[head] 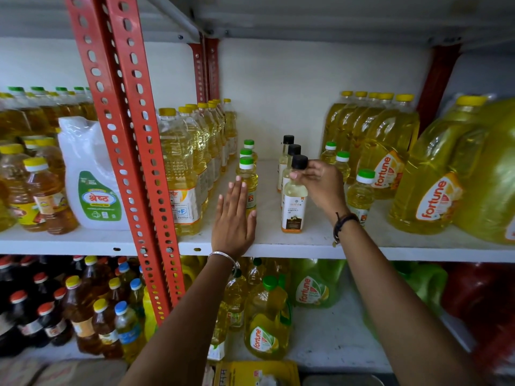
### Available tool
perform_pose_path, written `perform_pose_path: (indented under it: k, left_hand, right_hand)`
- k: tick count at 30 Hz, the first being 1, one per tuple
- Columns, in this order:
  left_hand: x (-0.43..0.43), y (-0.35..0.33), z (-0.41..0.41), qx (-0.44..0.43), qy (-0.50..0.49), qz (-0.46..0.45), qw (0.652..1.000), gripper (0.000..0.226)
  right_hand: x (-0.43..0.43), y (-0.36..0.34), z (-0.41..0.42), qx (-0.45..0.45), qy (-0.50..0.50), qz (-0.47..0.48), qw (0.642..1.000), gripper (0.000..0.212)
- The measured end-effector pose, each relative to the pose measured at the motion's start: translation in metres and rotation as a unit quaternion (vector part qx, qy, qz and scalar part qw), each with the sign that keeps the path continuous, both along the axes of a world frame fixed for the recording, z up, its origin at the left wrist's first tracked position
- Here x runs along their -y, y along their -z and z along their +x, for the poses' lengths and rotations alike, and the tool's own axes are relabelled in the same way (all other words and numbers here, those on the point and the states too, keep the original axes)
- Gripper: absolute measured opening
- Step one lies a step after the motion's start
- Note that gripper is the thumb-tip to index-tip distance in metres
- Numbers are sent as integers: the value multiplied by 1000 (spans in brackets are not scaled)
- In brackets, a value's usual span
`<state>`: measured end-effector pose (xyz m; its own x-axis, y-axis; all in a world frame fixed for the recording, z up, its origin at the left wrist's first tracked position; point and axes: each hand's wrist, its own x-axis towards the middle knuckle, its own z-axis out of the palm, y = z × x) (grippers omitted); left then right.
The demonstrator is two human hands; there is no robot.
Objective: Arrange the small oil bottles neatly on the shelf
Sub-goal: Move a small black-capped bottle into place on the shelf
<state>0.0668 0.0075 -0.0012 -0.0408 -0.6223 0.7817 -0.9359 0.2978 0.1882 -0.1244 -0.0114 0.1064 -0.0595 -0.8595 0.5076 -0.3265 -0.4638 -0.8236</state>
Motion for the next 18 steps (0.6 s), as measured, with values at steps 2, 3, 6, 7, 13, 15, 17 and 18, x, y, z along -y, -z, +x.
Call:
perform_pose_path:
  k: [2, 3, 6, 7, 13, 15, 17, 18]
  left_hand:
    - [0, 0, 0, 0, 0, 0, 1000, 61]
    - [0, 0, 0, 0, -1, -1, 1000, 61]
    - [0, 0, -1, -1, -1, -1, 1000, 61]
    - [0, 0, -1, -1, -1, -1, 1000, 61]
    - [0, 0, -1, -1, -1, -1, 1000, 61]
    - [0, 0, -1, -3, 0, -1, 1000, 61]
    - [-1, 0, -1, -5, 1, -3, 1000, 61]
    - [-1, 0, -1, -5, 2, -3, 1000, 61]
  right_hand:
    - [-6, 0, -2, -7, 0, -8, 1000, 26]
    - [-8, 0, -3, -10, 0, -10, 1000, 27]
    - [-17, 0, -7, -15, -5, -15, 1000, 27]
    - [-19, 0, -8, -16, -7, -16, 1000, 26]
    - [-29, 0, -12, -21, -7, -21, 1000, 27]
    - [-30, 0, -12, -25, -2, -23, 999, 29]
    - [-31, 1, -11, -28, 1, -27, 999, 30]
    - [-31, 3, -11, -24, 2, -27, 999, 30]
